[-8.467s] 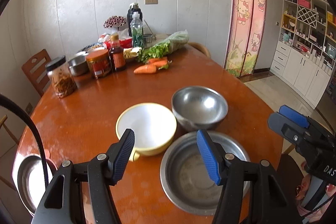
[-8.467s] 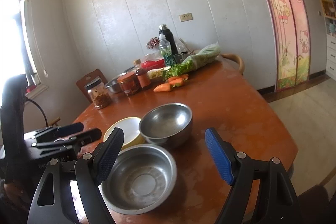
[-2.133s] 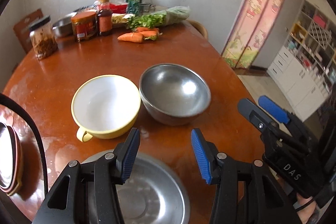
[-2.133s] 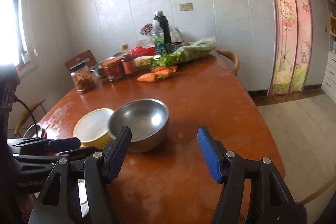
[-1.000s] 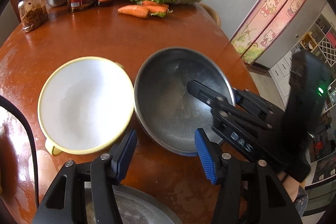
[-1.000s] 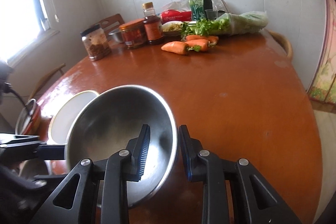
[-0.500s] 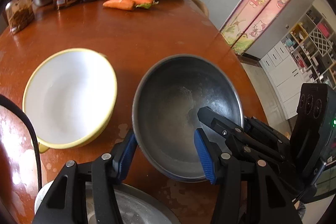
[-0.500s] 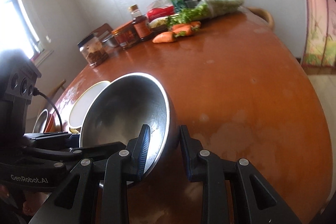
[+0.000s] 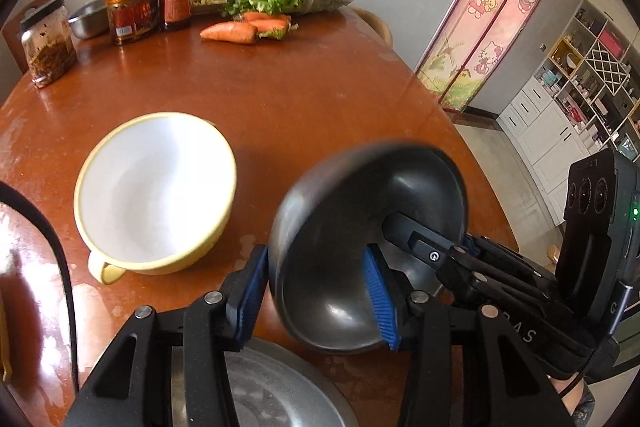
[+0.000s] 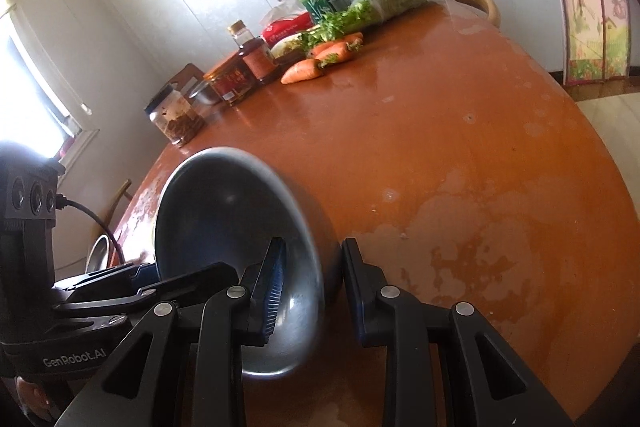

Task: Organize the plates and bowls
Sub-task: 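Grasp the small steel bowl rim with both tools and lift it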

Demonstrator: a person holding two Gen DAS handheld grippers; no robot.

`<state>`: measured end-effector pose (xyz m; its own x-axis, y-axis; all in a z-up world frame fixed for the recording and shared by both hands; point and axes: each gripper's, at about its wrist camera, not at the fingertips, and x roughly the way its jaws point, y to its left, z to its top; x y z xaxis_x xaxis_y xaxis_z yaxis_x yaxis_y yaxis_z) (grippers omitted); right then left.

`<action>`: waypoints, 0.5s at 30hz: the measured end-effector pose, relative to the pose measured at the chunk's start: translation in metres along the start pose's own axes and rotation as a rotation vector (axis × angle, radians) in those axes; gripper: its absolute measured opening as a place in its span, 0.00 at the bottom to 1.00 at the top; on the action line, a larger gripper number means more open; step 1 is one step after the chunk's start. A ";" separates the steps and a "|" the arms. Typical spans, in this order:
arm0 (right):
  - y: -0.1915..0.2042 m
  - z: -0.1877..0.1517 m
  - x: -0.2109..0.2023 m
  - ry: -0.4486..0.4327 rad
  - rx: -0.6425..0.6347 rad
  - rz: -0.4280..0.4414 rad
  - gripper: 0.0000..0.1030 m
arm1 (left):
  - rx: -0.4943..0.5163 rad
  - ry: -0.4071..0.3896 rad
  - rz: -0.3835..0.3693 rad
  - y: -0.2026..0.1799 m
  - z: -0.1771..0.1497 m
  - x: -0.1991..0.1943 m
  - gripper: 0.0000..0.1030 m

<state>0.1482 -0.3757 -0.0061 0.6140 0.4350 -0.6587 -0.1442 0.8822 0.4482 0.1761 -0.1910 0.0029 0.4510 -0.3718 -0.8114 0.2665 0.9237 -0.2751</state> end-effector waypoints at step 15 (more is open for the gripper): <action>-0.003 -0.001 0.010 -0.015 0.018 -0.007 0.28 | 0.013 0.020 -0.004 0.001 -0.002 0.007 0.47</action>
<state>0.1540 -0.3743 -0.0144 0.6261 0.4262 -0.6529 -0.1264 0.8818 0.4545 0.1778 -0.1927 -0.0042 0.4327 -0.3736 -0.8205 0.2798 0.9208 -0.2718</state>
